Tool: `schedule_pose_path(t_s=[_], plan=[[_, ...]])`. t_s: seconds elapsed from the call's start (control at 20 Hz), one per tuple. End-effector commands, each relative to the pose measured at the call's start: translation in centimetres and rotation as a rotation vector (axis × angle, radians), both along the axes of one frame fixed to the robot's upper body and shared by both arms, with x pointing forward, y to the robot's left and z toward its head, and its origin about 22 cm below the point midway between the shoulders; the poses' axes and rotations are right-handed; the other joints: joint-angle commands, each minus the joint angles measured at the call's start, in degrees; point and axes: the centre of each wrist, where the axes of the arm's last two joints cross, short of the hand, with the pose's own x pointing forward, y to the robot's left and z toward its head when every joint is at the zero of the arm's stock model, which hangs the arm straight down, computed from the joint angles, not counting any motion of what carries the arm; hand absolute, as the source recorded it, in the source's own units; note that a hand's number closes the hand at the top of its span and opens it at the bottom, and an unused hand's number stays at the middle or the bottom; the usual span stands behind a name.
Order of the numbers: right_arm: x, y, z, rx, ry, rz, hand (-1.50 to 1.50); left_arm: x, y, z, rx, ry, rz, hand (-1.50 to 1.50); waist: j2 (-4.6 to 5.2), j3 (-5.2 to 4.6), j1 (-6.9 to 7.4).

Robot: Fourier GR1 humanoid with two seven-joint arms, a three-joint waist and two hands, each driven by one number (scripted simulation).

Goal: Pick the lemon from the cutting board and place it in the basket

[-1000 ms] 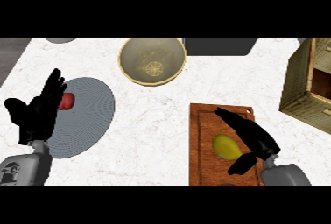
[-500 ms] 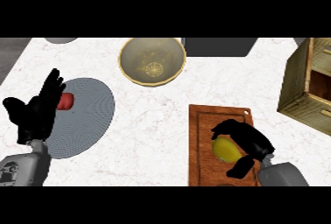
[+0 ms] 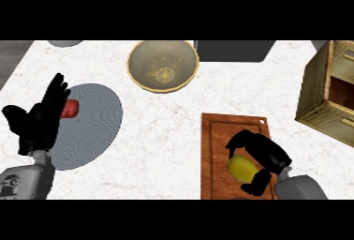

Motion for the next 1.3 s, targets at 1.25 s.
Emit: schedule_pose_path(t_s=[1.25], plan=[[-10.4, 2.5, 17.3, 0.650, -0.381, -0.596, 1.50, -0.3, 0.6, 0.2, -0.003, -0.001, -0.001, 0.00, 0.79, 1.00, -0.20]])
